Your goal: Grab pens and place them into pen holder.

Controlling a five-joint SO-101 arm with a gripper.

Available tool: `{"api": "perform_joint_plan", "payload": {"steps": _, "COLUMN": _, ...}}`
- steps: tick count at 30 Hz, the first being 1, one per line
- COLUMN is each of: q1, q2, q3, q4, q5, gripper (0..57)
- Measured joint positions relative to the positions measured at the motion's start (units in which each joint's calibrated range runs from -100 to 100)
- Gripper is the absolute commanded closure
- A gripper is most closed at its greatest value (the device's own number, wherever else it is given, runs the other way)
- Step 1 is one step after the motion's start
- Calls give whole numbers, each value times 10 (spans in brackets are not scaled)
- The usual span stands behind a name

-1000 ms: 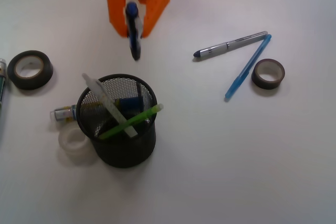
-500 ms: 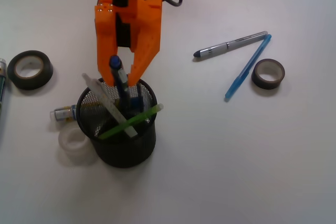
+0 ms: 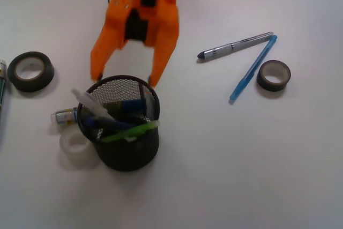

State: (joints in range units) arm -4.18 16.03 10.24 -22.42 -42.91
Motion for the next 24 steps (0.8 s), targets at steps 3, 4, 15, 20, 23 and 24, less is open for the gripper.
{"api": "perform_joint_plan", "payload": {"steps": 3, "q1": -28, "q2": -99, "q3": 30, "q4": 138, "q5": 57, "gripper": 338}}
{"api": "perform_joint_plan", "payload": {"steps": 4, "q1": -38, "q2": -132, "q3": 41, "q4": 184, "q5": 78, "gripper": 338}}
{"api": "perform_joint_plan", "payload": {"steps": 15, "q1": -172, "q2": -337, "q3": 198, "q4": 436, "q5": 250, "gripper": 338}}
{"api": "perform_joint_plan", "payload": {"steps": 20, "q1": -228, "q2": -347, "q3": 226, "q4": 494, "q5": 291, "gripper": 337}}
{"api": "perform_joint_plan", "payload": {"steps": 23, "q1": -254, "q2": -328, "q3": 227, "q4": 544, "q5": 311, "gripper": 337}}
{"api": "perform_joint_plan", "payload": {"steps": 24, "q1": -256, "q2": -319, "q3": 227, "q4": 559, "q5": 313, "gripper": 337}}
